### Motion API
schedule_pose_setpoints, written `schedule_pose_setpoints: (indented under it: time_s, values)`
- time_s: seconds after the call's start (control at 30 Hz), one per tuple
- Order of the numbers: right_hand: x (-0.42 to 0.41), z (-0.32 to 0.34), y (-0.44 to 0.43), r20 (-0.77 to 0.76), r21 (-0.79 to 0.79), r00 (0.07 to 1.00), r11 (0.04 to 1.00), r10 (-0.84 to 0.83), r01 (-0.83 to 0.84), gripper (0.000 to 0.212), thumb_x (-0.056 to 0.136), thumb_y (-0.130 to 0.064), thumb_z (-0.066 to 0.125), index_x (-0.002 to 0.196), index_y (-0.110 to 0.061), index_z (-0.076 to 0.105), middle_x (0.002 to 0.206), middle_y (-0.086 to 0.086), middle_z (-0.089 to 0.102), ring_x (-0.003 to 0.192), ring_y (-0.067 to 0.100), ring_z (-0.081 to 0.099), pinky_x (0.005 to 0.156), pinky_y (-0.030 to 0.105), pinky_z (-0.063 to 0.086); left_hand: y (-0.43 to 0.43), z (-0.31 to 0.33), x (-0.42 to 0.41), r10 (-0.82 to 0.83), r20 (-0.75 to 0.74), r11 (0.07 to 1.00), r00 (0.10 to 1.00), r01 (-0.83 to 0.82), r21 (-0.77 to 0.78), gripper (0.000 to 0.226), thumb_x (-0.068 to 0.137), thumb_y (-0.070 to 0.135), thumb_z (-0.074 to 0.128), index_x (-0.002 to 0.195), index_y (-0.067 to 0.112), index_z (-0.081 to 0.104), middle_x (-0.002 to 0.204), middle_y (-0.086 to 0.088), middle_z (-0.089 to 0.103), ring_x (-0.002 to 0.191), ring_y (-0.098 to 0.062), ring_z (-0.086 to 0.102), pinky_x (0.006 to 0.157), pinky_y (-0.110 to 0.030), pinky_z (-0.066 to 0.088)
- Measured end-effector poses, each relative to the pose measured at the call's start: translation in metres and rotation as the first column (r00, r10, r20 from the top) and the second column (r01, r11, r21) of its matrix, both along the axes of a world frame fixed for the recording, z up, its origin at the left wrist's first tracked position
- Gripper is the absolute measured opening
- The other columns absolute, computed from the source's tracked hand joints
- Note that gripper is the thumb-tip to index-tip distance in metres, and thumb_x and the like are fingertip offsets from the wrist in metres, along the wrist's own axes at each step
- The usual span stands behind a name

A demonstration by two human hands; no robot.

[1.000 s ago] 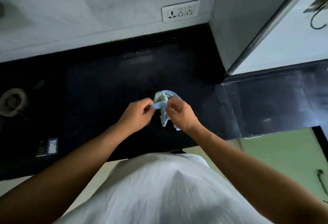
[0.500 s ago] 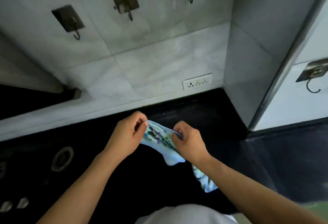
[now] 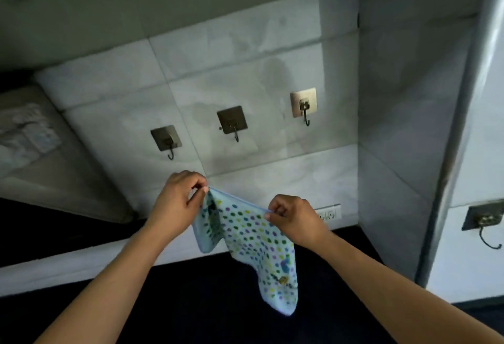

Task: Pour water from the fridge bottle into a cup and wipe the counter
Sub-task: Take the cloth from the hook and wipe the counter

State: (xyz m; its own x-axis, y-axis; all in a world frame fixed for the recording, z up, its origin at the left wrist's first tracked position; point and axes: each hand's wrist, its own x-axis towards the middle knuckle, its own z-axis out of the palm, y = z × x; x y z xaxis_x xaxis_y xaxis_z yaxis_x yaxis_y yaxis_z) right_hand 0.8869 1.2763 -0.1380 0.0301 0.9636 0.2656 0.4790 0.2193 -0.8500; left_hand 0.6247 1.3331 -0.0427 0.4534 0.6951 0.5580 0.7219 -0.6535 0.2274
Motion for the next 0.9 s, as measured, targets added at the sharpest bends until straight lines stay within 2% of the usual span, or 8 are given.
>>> schedule_pose_setpoints:
  time_s: [0.17,0.33,0.47,0.53,0.6,0.7,0.83,0.9]
  values:
    - [0.006,0.032,0.035,-0.008,0.054,0.999,0.997,-0.048,0.048,0.021,0.090,-0.023,0.071,0.075,-0.013,0.062,0.061,-0.005,0.057,0.054,0.003,0.047,0.053,0.017,0.037,0.036,0.026,0.006,0.073,0.027,0.997,0.997,-0.074,0.035,0.013,0.091,0.018,0.057,0.080,0.011,0.061,0.078,-0.002,0.061,0.074,-0.020,0.054,0.065,-0.032,0.039]
    - [0.016,0.079,0.082,0.009,0.156,0.987,0.975,-0.162,0.158,0.023,0.090,-0.009,0.061,0.069,-0.020,0.063,0.068,-0.006,0.062,0.059,0.000,0.056,0.058,0.020,0.043,0.077,0.048,0.024,0.222,0.136,0.973,0.965,-0.211,-0.094,0.012,0.092,0.011,0.060,0.080,0.013,0.062,0.080,-0.002,0.063,0.074,-0.019,0.060,0.062,-0.027,0.040]
    - [0.021,0.111,0.116,0.120,0.191,0.961,0.955,-0.250,0.225,0.019,0.091,-0.013,0.057,0.076,-0.007,0.067,0.077,0.006,0.067,0.073,0.019,0.063,0.067,0.031,0.052,0.106,0.060,0.035,0.220,0.195,0.976,0.956,-0.215,-0.048,0.021,0.089,0.009,0.063,0.070,0.018,0.060,0.071,0.005,0.059,0.065,-0.011,0.055,0.056,-0.019,0.037]
    - [0.020,0.122,0.128,0.147,0.217,0.951,0.946,-0.274,0.239,0.024,0.091,-0.013,0.057,0.068,-0.012,0.062,0.073,0.003,0.063,0.073,0.018,0.061,0.061,0.029,0.047,0.114,0.065,0.039,0.243,0.151,0.967,0.958,-0.251,0.033,0.018,0.087,0.009,0.065,0.069,0.013,0.063,0.070,0.001,0.062,0.063,-0.011,0.055,0.052,-0.019,0.033]
    - [0.017,0.132,0.139,0.155,0.239,0.941,0.936,-0.301,0.260,0.036,0.091,-0.010,0.057,0.058,-0.022,0.049,0.065,-0.006,0.053,0.070,0.015,0.056,0.054,0.023,0.036,0.121,0.067,0.040,0.285,0.084,0.948,0.955,-0.294,0.121,0.017,0.086,0.012,0.065,0.069,0.011,0.064,0.071,-0.004,0.065,0.067,-0.019,0.058,0.051,-0.027,0.029]
    - [0.010,0.145,0.152,0.158,0.225,0.934,0.933,-0.320,0.281,0.041,0.090,-0.008,0.055,0.054,-0.022,0.042,0.061,-0.007,0.048,0.069,0.017,0.055,0.058,0.025,0.035,0.134,0.063,0.041,0.304,-0.003,0.936,0.953,-0.299,0.186,0.020,0.084,0.010,0.064,0.065,0.009,0.059,0.068,-0.008,0.061,0.067,-0.026,0.057,0.051,-0.028,0.027]
    - [-0.003,0.152,0.165,0.224,0.139,0.911,0.937,-0.345,0.321,0.032,0.091,-0.011,0.054,0.060,-0.018,0.048,0.072,-0.003,0.056,0.074,0.018,0.058,0.062,0.025,0.040,0.147,0.045,0.043,0.299,-0.063,0.946,0.952,-0.288,0.147,0.027,0.082,0.004,0.065,0.061,0.012,0.051,0.068,-0.009,0.059,0.061,-0.021,0.052,0.047,-0.025,0.020]
    - [-0.008,0.145,0.171,0.303,0.067,0.890,0.939,-0.341,0.337,0.016,0.090,-0.014,0.055,0.075,-0.013,0.061,0.087,0.003,0.067,0.082,0.022,0.065,0.067,0.027,0.047,0.148,0.030,0.045,0.346,-0.132,0.938,0.929,-0.342,0.051,0.027,0.088,0.009,0.060,0.064,0.014,0.048,0.079,-0.006,0.060,0.072,-0.022,0.060,0.051,-0.026,0.030]
